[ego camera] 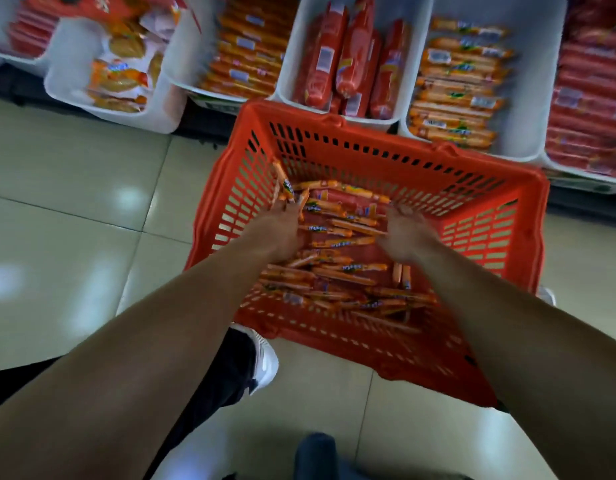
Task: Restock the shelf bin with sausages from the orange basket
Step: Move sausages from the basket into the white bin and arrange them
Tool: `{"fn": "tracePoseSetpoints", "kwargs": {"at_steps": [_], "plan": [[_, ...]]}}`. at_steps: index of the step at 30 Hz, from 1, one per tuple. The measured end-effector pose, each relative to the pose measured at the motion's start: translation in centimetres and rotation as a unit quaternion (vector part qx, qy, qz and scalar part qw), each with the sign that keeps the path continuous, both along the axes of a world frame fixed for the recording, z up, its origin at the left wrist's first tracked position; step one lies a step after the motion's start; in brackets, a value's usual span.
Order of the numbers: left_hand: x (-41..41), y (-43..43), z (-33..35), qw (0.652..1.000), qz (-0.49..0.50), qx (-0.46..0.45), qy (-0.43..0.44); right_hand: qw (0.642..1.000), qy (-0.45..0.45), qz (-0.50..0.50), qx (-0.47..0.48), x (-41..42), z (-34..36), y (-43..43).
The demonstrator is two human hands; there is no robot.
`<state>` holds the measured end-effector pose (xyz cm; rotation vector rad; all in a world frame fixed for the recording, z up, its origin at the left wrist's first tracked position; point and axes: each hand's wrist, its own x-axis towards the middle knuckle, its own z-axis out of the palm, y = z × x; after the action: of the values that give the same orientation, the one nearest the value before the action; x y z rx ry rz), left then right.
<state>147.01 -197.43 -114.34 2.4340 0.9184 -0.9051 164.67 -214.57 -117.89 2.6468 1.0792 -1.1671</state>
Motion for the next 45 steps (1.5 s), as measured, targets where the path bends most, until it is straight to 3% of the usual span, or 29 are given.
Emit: {"fn": "tracePoseSetpoints", "kwargs": {"at_steps": [6,11,15,18,27,31,33,37,41,45], "plan": [[-0.1,0.5,-4.3,0.999,0.034,-0.030,-0.018,0.997,-0.037,-0.048,0.036,-1.3,-3.7,0.7],[-0.4,0.5,-5.2,0.997,0.072,-0.021,-0.011,0.996,-0.081,-0.021,0.036,-2.0,-5.4,0.1],[-1.7,0.4,-4.6,0.994,0.004,-0.090,0.061,0.995,-0.004,-0.083,0.053,-2.1,-5.7,0.7],[-3.7,0.1,-4.5,0.988,-0.042,-0.113,0.095,0.997,0.015,-0.054,0.048,-1.9,-5.5,1.0],[-3.8,-0.5,-4.4,0.977,-0.044,-0.191,0.081,0.979,0.163,0.061,-0.103,-2.2,-3.7,-2.6],[-2.2,-1.4,-4.6,0.973,-0.085,-0.199,0.084,0.983,0.171,0.042,-0.052,-2.4,-3.6,-4.7],[-1.5,-1.9,-4.6,0.970,-0.102,-0.202,0.087,0.980,0.183,0.034,-0.073,-2.5,-3.7,-4.7],[-1.4,-2.0,-4.9,0.970,-0.137,-0.163,0.113,0.973,0.203,0.036,-0.106,-3.2,-4.0,-4.7],[-1.9,-1.6,-4.8,0.982,-0.124,-0.102,0.102,0.978,0.203,0.010,-0.047,-3.9,-4.4,-5.0],[-1.3,-1.8,-4.7,0.989,-0.142,0.012,0.033,0.995,0.100,-0.010,0.011,-3.8,-4.3,-4.2]]}}
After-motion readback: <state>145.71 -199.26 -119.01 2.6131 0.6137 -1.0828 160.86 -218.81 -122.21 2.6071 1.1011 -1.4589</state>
